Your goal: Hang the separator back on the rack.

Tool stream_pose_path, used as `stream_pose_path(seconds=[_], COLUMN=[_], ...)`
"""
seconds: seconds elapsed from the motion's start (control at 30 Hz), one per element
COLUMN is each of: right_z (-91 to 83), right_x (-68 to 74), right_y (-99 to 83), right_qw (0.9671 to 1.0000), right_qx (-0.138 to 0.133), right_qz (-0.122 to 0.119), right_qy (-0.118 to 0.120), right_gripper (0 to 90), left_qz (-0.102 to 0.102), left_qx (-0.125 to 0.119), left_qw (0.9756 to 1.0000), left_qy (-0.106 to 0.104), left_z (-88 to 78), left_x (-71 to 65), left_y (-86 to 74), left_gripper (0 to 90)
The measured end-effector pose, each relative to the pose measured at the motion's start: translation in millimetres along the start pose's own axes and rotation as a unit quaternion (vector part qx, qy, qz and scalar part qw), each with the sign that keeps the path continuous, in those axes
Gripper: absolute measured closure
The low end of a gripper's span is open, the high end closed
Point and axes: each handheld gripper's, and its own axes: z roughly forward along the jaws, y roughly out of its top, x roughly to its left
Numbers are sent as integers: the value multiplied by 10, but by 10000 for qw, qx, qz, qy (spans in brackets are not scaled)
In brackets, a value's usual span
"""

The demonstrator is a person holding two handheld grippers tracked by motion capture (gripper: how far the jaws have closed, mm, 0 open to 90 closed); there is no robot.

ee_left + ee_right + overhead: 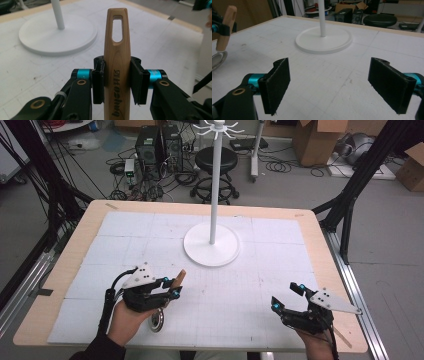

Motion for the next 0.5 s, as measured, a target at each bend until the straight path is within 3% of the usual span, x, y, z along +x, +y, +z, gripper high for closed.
stream_pose_path(seconds=[0.07, 0.2, 0.33, 0.5], right_z=[28, 90, 161, 285], right_x=[36, 104, 194, 309], right_y=[15, 53, 129, 218], right_qw=[9999, 9980, 9908, 9839], right_qx=[-4, -140, -301, -383], right_qz=[-22, 70, 153, 218], right_qy=[133, 612, 1314, 1729], right_gripper=[168, 168, 169, 168], left_qz=[-26, 49, 131, 106], left_qx=[-169, -500, -605, -769], left_qw=[9998, 9982, 9967, 9935], left_qy=[-131, -325, -531, -835], left_z=[-67, -168, -188, -195], left_x=[1, -15, -43, -41], left_y=[25, 47, 39, 6], left_gripper=[672, 672, 672, 672])
